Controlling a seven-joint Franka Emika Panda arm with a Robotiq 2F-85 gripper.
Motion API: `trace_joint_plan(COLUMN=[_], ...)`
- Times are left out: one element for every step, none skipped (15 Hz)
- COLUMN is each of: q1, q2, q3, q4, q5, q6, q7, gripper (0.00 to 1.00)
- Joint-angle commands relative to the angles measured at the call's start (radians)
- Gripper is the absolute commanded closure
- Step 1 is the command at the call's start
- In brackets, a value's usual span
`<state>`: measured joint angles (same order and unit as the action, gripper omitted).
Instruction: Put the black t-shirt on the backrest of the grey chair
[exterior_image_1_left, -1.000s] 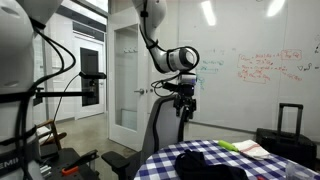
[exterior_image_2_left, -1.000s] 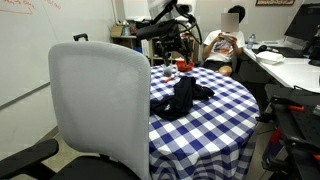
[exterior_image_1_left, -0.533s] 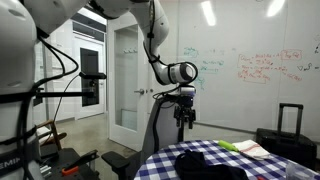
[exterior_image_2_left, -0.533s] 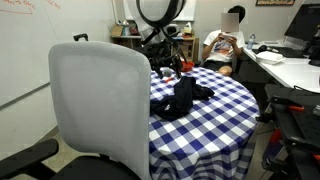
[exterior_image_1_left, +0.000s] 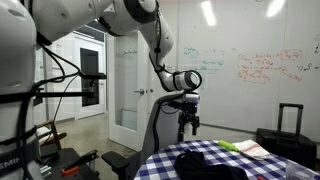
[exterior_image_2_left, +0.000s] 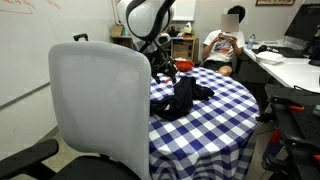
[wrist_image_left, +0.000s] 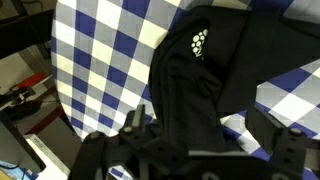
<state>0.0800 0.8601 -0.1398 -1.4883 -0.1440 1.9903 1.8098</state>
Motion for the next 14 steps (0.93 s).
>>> trace_joint_plan(q1=[-0.006, -0.008, -0.012, -0.016, -0.02, -0.024, -0.031, -0.035, -0.04, -0.047, -0.048, -0.049, -0.049, -0.051], q2=[0.144, 0.17, 0.195, 0.217, 0.241, 0.261, 0.277, 0.291, 0.302, 0.309, 0.315, 0.318, 0.324, 0.334], q3=[-0.004, -0.006, -0.007, -0.008, -0.008, -0.007, -0.004, -0.004, -0.001, 0.006, 0.006, 0.008, 0.006, 0.007], q4=[0.221, 0.257, 0.291, 0.318, 0.344, 0.368, 0.389, 0.408, 0.421, 0.43, 0.436, 0.432, 0.429, 0.432], q5=[0.023, 0.023, 0.024, 0.024, 0.026, 0.028, 0.036, 0.041, 0.048, 0.061, 0.067, 0.073, 0.075, 0.08], q6=[-0.105, -0.122, -0.139, -0.152, -0.163, -0.173, -0.187, -0.2, -0.208, -0.217, -0.221, -0.221, -0.219, -0.219], q7=[-0.021, -0.021, -0.022, -0.023, -0.024, -0.026, -0.029, -0.03, -0.032, -0.042, -0.044, -0.053, -0.053, -0.055], gripper=[0.0, 0.0, 0.0, 0.0, 0.0, 0.0, 0.0, 0.0, 0.0, 0.0, 0.0, 0.0, 0.0, 0.0])
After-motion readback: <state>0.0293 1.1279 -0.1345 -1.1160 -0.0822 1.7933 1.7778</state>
